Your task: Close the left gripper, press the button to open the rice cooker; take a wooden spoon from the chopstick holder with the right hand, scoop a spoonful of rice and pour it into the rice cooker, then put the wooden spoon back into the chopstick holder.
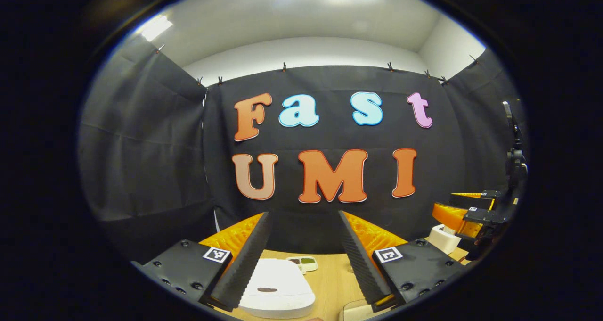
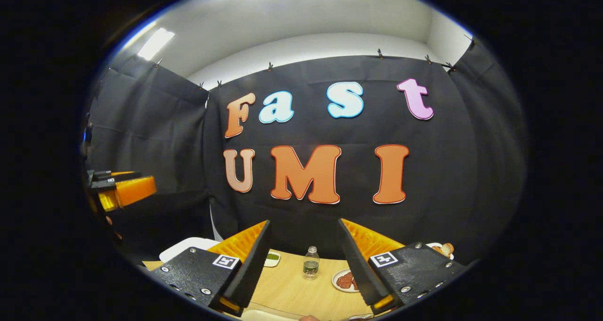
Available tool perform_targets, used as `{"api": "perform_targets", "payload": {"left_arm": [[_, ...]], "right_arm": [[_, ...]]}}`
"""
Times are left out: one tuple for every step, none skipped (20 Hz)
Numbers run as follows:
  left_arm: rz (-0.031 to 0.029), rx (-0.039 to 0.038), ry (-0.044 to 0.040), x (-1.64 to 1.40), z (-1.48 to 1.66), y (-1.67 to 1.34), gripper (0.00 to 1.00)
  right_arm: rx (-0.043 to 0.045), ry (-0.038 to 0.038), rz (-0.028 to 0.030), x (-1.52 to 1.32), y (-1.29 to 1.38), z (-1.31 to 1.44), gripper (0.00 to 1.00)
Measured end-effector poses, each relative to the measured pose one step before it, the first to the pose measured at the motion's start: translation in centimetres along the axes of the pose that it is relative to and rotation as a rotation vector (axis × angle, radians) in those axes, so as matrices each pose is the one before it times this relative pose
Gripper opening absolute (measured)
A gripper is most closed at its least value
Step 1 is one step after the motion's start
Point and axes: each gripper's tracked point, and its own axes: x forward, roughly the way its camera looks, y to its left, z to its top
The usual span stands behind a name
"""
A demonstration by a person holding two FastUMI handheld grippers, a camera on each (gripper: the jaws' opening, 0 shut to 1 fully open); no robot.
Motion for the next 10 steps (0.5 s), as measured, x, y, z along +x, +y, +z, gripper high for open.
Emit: {"api": "perform_targets", "payload": {"left_arm": [[-0.00462,0.00294,0.00104,-0.086,-0.067,-0.338,0.94],[0.00657,0.00683,0.00279,-0.018,-0.107,-0.05,0.95],[0.00569,0.00557,0.00547,-0.133,-0.184,-0.117,0.96],[0.00026,0.00399,0.00311,-0.065,-0.13,-0.284,0.96],[-0.00433,-0.00176,-0.0001,0.09,-0.054,-0.297,0.95],[-0.00339,-0.00331,-0.00406,-0.119,0.087,-0.117,0.96],[-0.00148,-0.0032,-0.00282,-0.025,0.112,0.077,0.96],[0.00029,-0.00064,0.00178,0.038,-0.107,0.094,0.99],[0.00248,-0.00074,0.00234,-0.257,0.061,0.081,0.97],[0.0018,-0.00265,-0.00173,0.015,-0.083,0.039,0.97]], "right_arm": [[-0.00578,-0.00484,-0.00156,-0.025,-0.085,0.2,0.92],[-0.00891,-0.00384,-0.00417,-0.146,-0.164,0.186,0.87],[-0.00714,-0.0032,0.0001,-0.043,-0.021,0.109,0.87],[-0.00505,-0.00336,-0.00663,-0.067,-0.207,0.119,0.88],[-0.0015,-0.00499,-0.00636,-0.137,-0.174,0.258,0.88],[-0.00144,-0.00634,-0.00296,0.036,-0.03,0.129,0.88],[0.00013,-0.00344,-0.00335,0.072,0.028,0.207,0.89],[0.00046,-0.00251,-0.00109,-0.01,0.001,0.177,0.89],[0.00116,0.00153,0.00062,-0.014,0.042,-0.098,0.89],[0.00108,-0.00191,0.00049,-0.01,0.105,0.103,0.89]]}}
